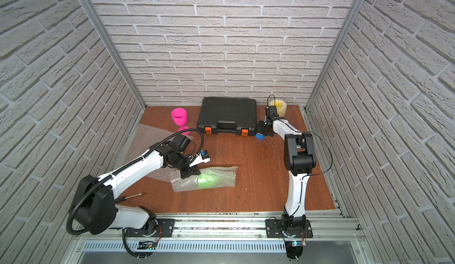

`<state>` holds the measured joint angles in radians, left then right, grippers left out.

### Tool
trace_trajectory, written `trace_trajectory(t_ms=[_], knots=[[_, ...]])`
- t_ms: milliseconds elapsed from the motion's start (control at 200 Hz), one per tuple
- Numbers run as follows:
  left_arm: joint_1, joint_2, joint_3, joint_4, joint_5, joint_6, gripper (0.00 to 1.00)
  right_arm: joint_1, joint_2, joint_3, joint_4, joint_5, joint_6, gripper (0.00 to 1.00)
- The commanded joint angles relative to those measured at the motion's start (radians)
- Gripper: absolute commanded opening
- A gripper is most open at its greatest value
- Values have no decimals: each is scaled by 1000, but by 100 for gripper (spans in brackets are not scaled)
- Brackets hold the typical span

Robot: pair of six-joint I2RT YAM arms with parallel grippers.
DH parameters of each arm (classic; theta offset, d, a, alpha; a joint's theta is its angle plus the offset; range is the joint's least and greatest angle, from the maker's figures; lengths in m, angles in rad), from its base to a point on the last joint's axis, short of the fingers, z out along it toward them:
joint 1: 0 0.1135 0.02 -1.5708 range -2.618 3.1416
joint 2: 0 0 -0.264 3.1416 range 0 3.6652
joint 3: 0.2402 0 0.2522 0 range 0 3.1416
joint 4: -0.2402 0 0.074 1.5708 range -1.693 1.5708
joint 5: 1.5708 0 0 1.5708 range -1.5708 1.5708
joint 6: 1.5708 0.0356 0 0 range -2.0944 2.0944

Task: Wrap wine glasses in bubble wrap
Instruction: Pull the tape from the tape cutter.

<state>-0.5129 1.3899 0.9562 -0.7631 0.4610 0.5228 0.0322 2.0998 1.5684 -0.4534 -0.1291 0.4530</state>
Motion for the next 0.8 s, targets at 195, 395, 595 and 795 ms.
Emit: trace_trajectory(t_ms=[195,395,595,795], knots=[[-3,1,-8,-19,12,9,0,53,-224,-37,-144,42,-10,3],[-5,3,-5,-35,9,6,0,89,-358,-154,-227,53,12,3],[-8,1,-5,-41,9,5,0,142,-454,-276,-290,61,32,3],[-12,9,-4,-47,10,3,0,202,-460,-388,-269,47,44,3]])
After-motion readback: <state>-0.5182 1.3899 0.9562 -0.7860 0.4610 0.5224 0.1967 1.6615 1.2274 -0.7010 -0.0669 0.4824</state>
